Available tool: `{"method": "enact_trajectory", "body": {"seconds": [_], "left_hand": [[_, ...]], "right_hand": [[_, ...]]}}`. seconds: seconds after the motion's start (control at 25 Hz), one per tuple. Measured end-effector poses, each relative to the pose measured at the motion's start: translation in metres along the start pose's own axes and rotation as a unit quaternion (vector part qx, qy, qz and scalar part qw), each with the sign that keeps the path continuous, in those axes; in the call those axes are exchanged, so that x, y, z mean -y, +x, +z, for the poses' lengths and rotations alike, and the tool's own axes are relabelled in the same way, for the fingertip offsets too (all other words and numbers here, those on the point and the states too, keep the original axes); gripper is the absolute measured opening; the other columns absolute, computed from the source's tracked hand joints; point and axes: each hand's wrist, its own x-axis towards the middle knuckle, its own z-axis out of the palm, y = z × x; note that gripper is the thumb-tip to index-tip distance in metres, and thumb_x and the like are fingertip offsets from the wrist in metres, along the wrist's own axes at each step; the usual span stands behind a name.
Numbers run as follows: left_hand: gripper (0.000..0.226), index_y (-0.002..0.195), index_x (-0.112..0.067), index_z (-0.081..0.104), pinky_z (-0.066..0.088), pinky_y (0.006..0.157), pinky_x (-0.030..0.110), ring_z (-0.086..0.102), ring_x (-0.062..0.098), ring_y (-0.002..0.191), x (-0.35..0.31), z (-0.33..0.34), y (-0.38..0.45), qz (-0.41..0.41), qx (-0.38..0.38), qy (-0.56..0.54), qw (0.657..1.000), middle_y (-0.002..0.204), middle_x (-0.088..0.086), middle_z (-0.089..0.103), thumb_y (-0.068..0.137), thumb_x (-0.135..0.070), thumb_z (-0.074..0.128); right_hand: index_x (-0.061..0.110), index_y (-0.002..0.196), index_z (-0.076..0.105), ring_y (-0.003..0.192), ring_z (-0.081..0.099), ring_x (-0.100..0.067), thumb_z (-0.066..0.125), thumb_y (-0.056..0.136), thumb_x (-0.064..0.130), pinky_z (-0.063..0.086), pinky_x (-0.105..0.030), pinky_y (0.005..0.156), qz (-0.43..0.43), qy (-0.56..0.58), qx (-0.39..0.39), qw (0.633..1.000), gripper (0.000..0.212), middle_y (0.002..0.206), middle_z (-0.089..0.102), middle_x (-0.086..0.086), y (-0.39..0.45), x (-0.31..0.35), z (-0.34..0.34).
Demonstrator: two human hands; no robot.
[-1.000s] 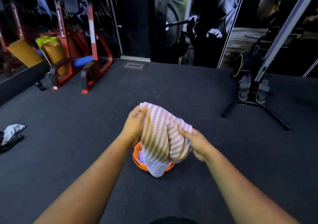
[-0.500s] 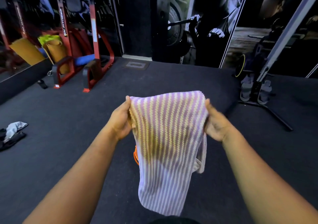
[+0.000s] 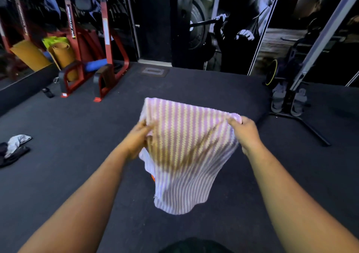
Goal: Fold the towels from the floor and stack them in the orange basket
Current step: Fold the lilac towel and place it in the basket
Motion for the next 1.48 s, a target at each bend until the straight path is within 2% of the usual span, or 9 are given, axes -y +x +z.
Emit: {"method": "enact_trajectory", "body": {"seconds": [0.08, 0.2, 0.36, 0.56, 0.64, 0.76, 0.88, 1.28, 1.48], "left_hand": [[0.062, 0.103, -0.005, 0.072, 0.058, 0.084, 0.046, 0.071, 0.02, 0.087, 0.024, 0.004, -0.005, -0.042, 0.051, 0.093, 0.994, 0.098, 0.009, 0.078, 0.069, -0.055, 0.087], [0.02, 0.1, -0.012, 0.07, 0.055, 0.087, 0.04, 0.069, 0.016, 0.088, 0.006, 0.006, 0.009, 0.05, -0.087, -0.059, 0.993, 0.093, 0.003, 0.077, 0.1, -0.029, 0.062], [0.034, 0.109, -0.012, 0.068, 0.056, 0.089, 0.039, 0.073, 0.015, 0.092, -0.02, 0.009, 0.021, 0.032, -0.081, -0.073, 0.994, 0.1, 0.003, 0.077, 0.109, -0.035, 0.042], [0.03, 0.104, -0.016, 0.068, 0.057, 0.086, 0.033, 0.07, 0.01, 0.093, -0.018, 0.015, 0.028, 0.084, -0.112, 0.079, 0.987, 0.1, -0.002, 0.075, 0.105, -0.041, 0.052], [0.022, 0.103, -0.013, 0.067, 0.058, 0.08, 0.03, 0.071, 0.012, 0.089, -0.02, 0.017, 0.032, 0.1, -0.107, -0.01, 0.989, 0.097, 0.001, 0.075, 0.107, -0.027, 0.051], [0.024, 0.105, -0.006, 0.062, 0.059, 0.079, 0.033, 0.071, 0.018, 0.084, -0.019, 0.018, 0.033, 0.062, -0.09, -0.086, 0.99, 0.094, 0.009, 0.072, 0.108, -0.026, 0.05], [0.015, 0.099, -0.008, 0.064, 0.059, 0.075, 0.03, 0.072, 0.017, 0.084, -0.022, 0.008, 0.032, 0.064, -0.07, -0.044, 0.995, 0.09, 0.005, 0.074, 0.105, -0.018, 0.055], [0.012, 0.09, -0.014, 0.068, 0.05, 0.076, 0.028, 0.063, 0.014, 0.078, -0.039, -0.018, 0.036, 0.003, -0.175, 0.048, 0.983, 0.086, 0.002, 0.07, 0.094, -0.024, 0.073], [0.02, 0.098, -0.008, 0.063, 0.048, 0.081, 0.033, 0.056, 0.021, 0.093, -0.046, -0.019, 0.03, 0.01, -0.136, 0.292, 0.947, 0.095, 0.006, 0.061, 0.105, -0.025, 0.055]], "right_hand": [[0.01, 0.072, 0.058, 0.068, 0.039, -0.018, 0.074, 0.081, 0.048, 0.032, -0.032, 0.061, 0.017, -0.066, 0.042, 0.997, 0.042, 0.069, 0.042, -0.001, 0.001, -0.009, 0.002], [0.011, 0.077, 0.058, 0.064, 0.048, -0.016, 0.075, 0.082, 0.051, 0.041, -0.032, 0.06, 0.028, 0.061, -0.006, 0.998, 0.044, 0.07, 0.052, -0.002, 0.004, 0.002, -0.005], [0.013, 0.116, 0.067, 0.088, 0.067, -0.025, 0.059, 0.097, 0.052, 0.055, -0.04, 0.079, 0.201, 0.162, 0.066, 0.964, 0.044, 0.1, 0.073, -0.008, 0.001, 0.002, -0.009], [0.01, 0.091, 0.061, 0.073, 0.053, -0.008, 0.055, 0.099, 0.056, 0.047, -0.034, 0.075, 0.027, 0.046, -0.063, 0.997, 0.047, 0.081, 0.058, 0.004, 0.003, 0.011, -0.012], [0.014, 0.103, 0.063, 0.085, 0.069, -0.014, 0.058, 0.088, 0.065, 0.054, -0.035, 0.08, 0.089, 0.204, 0.082, 0.971, 0.053, 0.092, 0.072, -0.001, 0.001, 0.016, -0.022], [0.014, 0.108, 0.07, 0.091, 0.07, -0.025, 0.067, 0.082, 0.047, 0.056, -0.041, 0.083, 0.214, 0.06, 0.291, 0.931, 0.042, 0.1, 0.076, -0.01, -0.023, -0.008, -0.013], [0.016, 0.099, 0.071, 0.087, 0.068, -0.02, 0.067, 0.094, 0.019, 0.054, -0.033, 0.075, 0.172, 0.116, 0.199, 0.958, 0.007, 0.088, 0.077, -0.004, -0.024, -0.016, -0.005], [0.019, 0.08, 0.07, 0.078, 0.063, -0.018, 0.08, 0.081, 0.031, 0.051, -0.038, 0.081, 0.08, 0.064, 0.056, 0.993, 0.016, 0.082, 0.072, 0.0, 0.014, 0.017, -0.002], [0.017, 0.084, 0.071, 0.072, 0.06, -0.006, 0.077, 0.089, 0.022, 0.047, -0.022, 0.068, 0.025, -0.032, 0.06, 0.997, 0.009, 0.081, 0.07, 0.005, 0.019, 0.019, -0.012]]}}
